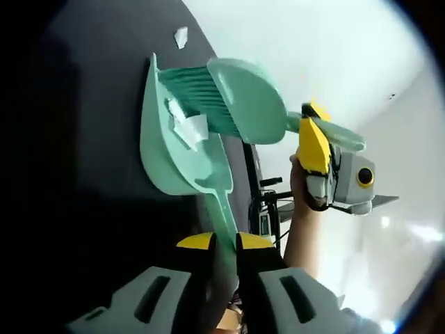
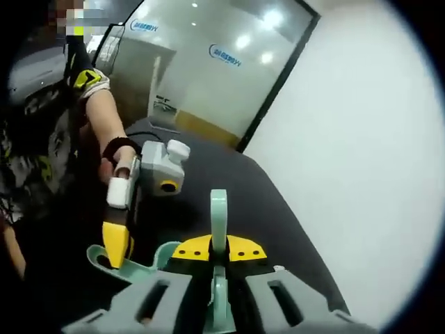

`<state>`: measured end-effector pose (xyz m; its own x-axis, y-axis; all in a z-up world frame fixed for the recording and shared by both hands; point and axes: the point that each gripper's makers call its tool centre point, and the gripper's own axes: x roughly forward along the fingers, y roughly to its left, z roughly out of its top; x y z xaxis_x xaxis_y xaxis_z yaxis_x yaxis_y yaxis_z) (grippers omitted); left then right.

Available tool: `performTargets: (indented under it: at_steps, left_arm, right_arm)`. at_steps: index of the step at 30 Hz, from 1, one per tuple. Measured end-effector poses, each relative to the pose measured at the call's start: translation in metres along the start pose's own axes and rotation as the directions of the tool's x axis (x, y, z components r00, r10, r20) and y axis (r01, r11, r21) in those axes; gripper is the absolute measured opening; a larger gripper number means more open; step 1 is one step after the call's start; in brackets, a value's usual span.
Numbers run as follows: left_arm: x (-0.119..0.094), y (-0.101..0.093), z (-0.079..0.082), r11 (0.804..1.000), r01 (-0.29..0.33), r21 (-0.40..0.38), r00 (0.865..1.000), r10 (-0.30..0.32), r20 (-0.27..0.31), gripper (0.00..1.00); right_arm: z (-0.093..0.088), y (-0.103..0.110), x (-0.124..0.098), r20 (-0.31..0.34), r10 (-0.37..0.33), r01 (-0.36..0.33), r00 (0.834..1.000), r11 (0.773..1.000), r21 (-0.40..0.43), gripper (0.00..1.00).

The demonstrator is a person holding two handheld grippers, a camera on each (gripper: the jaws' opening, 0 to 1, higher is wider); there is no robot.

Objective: Pick up the broom and sweep the trash on the tabletop into the dustpan.

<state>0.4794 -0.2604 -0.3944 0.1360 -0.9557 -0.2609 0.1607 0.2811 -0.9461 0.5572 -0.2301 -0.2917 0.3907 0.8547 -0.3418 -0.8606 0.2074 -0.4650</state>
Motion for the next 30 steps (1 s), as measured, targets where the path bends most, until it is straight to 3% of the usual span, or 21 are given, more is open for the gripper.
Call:
performTargets:
  at_steps: [6, 10, 16, 20, 24, 30]
  left_arm:
    - [-0.001, 0.001, -0.001, 1.0, -0.005, 0.005, 1.0, 0.005, 0.0, 0.11]
    - [-0.001, 0.002, -0.001, 1.0, -0.007, 0.005, 1.0, 0.007, 0.0, 0.11]
    - [-0.001, 0.002, -0.002, 1.0, -0.008, 0.005, 1.0, 0.008, 0.002, 0.11]
    - [-0.001, 0.002, -0.002, 1.0, -0.008, 0.006, 1.0, 0.008, 0.006, 0.11]
    - [-0.001, 0.003, -0.002, 1.0, -0.011, 0.018, 1.0, 0.01, 0.014, 0.11]
    - [-0.002, 0.0, 0.0, 1.0, 0.01, -0.01, 1.0, -0.01, 0.021, 0.11]
  right_arm:
    - [0.013, 0.021, -0.009, 0.01, 0.046, -0.047, 0.999, 0.998, 0.045, 0.04]
    - [0.016, 0.024, -0.008, 0.003, 0.044, -0.044, 0.999, 0.999, 0.005, 0.04]
    - [0.029, 0.002, -0.011, 0.046, -0.059, 0.062, 0.997, 0.995, -0.08, 0.04]
    - [0.045, -0.013, -0.018, 0.088, -0.13, 0.142, 0.988, 0.979, -0.146, 0.04]
    - [0.057, -0.023, -0.024, 0.116, -0.168, 0.186, 0.979, 0.968, -0.169, 0.04]
    - [0.051, -0.033, -0.027, 0.099, -0.188, 0.203, 0.977, 0.966, -0.163, 0.04]
